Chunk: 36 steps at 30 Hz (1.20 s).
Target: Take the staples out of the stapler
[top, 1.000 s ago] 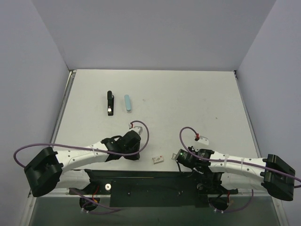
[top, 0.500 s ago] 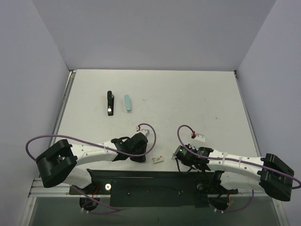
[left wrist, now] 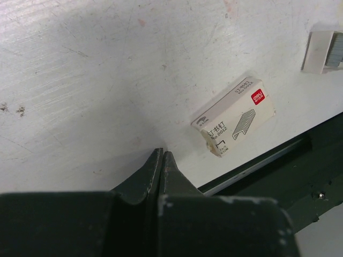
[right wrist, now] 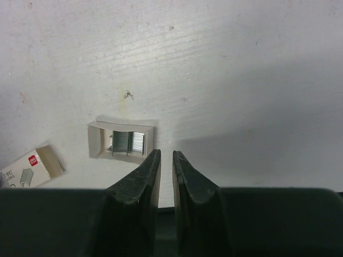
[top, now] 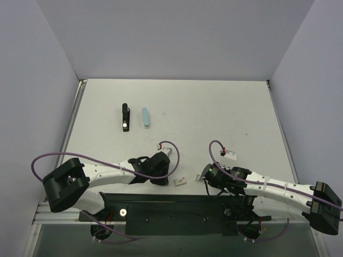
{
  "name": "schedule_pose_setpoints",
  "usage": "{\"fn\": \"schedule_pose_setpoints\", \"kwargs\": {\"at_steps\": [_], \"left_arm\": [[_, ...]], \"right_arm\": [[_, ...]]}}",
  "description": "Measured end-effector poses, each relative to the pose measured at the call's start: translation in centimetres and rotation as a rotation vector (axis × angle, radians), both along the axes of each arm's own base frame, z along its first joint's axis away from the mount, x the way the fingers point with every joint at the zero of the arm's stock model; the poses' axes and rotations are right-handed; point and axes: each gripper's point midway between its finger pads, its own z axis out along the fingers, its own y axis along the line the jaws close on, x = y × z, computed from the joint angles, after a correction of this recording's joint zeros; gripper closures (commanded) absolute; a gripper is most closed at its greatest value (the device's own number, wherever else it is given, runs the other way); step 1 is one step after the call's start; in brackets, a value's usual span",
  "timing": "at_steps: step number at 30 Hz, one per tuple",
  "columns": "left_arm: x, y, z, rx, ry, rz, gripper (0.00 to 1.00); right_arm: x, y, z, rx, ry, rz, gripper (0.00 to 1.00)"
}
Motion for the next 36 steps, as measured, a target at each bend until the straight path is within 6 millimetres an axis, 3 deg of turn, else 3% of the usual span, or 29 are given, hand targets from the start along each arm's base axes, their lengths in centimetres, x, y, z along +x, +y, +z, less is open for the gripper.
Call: {"fn": "schedule_pose_setpoints", "kwargs": {"at_steps": [36], "left_arm": [[-0.2,-0.3,0.0,-0.009,0.000,-0.009,1.00]], "right_arm": [[0.7,2.0,-0.7,-0.015,0.025,0.009,0.86]]}}
